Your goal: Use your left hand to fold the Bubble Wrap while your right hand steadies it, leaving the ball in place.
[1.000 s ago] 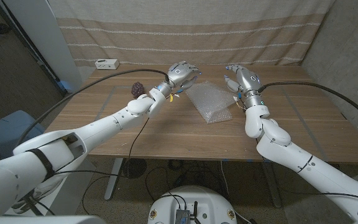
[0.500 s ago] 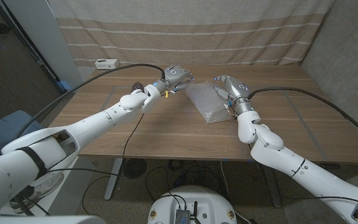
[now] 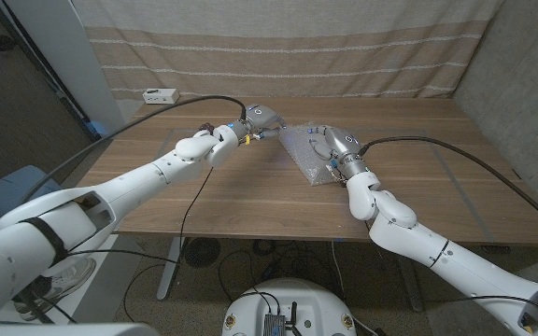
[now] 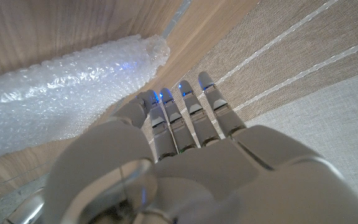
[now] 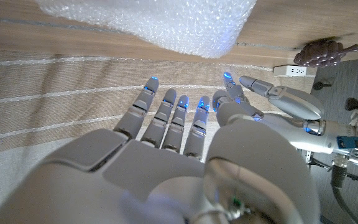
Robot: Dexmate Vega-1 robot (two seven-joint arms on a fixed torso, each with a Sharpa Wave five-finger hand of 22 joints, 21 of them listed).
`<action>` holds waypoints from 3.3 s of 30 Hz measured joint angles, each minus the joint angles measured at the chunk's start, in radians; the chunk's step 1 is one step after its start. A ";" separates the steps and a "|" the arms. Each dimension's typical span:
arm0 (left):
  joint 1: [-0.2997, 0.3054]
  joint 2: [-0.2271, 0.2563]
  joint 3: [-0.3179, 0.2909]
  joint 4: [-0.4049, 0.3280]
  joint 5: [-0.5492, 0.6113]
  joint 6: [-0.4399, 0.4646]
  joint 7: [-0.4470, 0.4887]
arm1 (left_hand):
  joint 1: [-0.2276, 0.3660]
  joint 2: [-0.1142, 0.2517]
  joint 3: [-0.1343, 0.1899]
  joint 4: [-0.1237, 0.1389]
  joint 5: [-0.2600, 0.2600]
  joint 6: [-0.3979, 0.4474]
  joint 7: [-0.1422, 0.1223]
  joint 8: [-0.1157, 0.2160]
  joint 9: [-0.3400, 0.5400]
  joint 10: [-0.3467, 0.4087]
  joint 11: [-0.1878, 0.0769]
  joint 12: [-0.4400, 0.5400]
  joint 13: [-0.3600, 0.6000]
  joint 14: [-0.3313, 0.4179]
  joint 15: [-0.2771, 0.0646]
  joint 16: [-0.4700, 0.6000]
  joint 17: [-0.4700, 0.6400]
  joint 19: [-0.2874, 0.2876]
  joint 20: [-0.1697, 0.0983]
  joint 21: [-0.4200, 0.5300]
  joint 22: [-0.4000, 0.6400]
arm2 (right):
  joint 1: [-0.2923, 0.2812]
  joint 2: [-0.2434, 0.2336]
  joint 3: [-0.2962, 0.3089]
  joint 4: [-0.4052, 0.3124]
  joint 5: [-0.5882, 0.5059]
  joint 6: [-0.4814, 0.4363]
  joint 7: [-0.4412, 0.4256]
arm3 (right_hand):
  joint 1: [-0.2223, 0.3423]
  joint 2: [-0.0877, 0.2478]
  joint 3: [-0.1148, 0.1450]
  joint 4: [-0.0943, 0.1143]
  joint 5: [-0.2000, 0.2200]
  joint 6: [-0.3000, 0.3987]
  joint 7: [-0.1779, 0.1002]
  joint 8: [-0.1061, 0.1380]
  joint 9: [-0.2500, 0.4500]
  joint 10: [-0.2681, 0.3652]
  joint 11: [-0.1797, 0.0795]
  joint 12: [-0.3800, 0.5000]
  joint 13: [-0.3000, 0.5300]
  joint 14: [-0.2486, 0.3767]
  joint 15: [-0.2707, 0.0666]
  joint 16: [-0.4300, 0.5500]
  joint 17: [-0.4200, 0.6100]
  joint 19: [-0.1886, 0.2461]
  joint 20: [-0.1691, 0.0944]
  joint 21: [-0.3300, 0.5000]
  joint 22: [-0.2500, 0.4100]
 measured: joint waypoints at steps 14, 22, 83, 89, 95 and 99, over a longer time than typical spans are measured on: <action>-0.033 -0.020 0.036 0.038 0.025 -0.030 -0.061 | -0.065 0.001 0.009 0.031 -0.004 0.030 0.021 -0.004 -0.003 -0.002 0.013 -0.014 -0.005 -0.017 0.002 0.000 0.000 -0.020 -0.009 -0.021 -0.005 | 0.019 0.011 -0.040 0.034 0.016 0.047 0.057 | 0.017 -0.004 0.032 0.023 0.000 0.048 0.009 0.008 0.000 0.061 0.011 0.015 0.005 0.043 -0.003 0.026 0.015 0.029 -0.029 0.012 0.005; -0.054 -0.035 0.058 0.064 0.038 -0.044 -0.084 | -0.129 0.010 0.010 0.085 -0.012 0.007 0.043 -0.011 -0.003 -0.022 0.032 -0.024 -0.005 -0.054 0.004 0.000 0.003 -0.039 -0.004 -0.035 -0.005 | 0.028 0.013 -0.052 0.046 0.025 0.067 0.088 | 0.026 -0.003 0.041 0.033 0.000 0.075 0.018 0.015 0.000 0.080 0.019 0.019 0.005 0.059 -0.002 0.034 0.014 0.040 -0.032 0.017 0.005; -0.021 -0.036 0.023 0.068 -0.070 -0.059 0.013 | -0.365 -0.024 0.044 0.209 -0.004 0.000 0.060 -0.008 -0.007 -0.009 0.066 -0.012 -0.006 -0.057 0.004 0.001 0.000 -0.091 0.085 -0.093 -0.002 | 0.015 0.020 -0.001 0.130 0.165 0.232 -0.021 | -0.018 -0.033 0.049 0.068 0.000 0.073 0.041 -0.012 0.000 0.067 0.049 -0.012 0.005 0.058 -0.005 0.018 0.005 0.059 0.009 0.032 0.007; 0.030 -0.020 -0.028 0.028 -0.119 -0.054 0.080 | -0.365 -0.024 0.049 0.196 -0.004 -0.023 0.059 -0.012 -0.007 -0.013 0.063 -0.012 -0.006 -0.057 0.004 0.001 0.000 -0.091 0.085 -0.093 0.003 | -0.002 0.030 0.023 0.145 0.158 0.296 -0.092 | -0.022 -0.037 0.048 0.067 0.000 0.073 0.041 -0.012 0.000 0.056 0.049 -0.020 0.005 0.048 -0.005 0.010 0.005 0.052 0.014 0.029 0.007; 0.091 -0.002 -0.087 -0.027 -0.180 -0.041 0.127 | -0.365 -0.024 0.053 0.185 -0.008 -0.034 0.059 -0.019 -0.007 -0.027 0.066 -0.019 -0.007 -0.057 0.005 0.001 0.000 -0.096 0.090 -0.101 0.003 | -0.019 0.037 0.054 0.150 0.166 0.345 -0.136 | -0.027 -0.042 0.045 0.070 0.000 0.073 0.041 -0.016 0.000 0.056 0.049 -0.020 0.004 0.048 -0.005 0.010 0.005 0.048 0.009 0.026 0.007; 0.105 0.002 -0.101 -0.040 -0.215 -0.031 0.146 | -0.361 -0.028 0.051 0.180 -0.008 -0.045 0.059 -0.019 -0.007 -0.031 0.071 -0.021 -0.007 -0.065 0.004 0.001 0.002 -0.096 0.090 -0.101 0.003 | -0.028 0.040 0.072 0.150 0.170 0.355 -0.144 | -0.027 -0.042 0.041 0.066 0.000 0.073 0.041 -0.016 0.000 0.056 0.049 -0.020 0.004 0.048 -0.005 0.010 0.005 0.048 0.009 0.026 0.007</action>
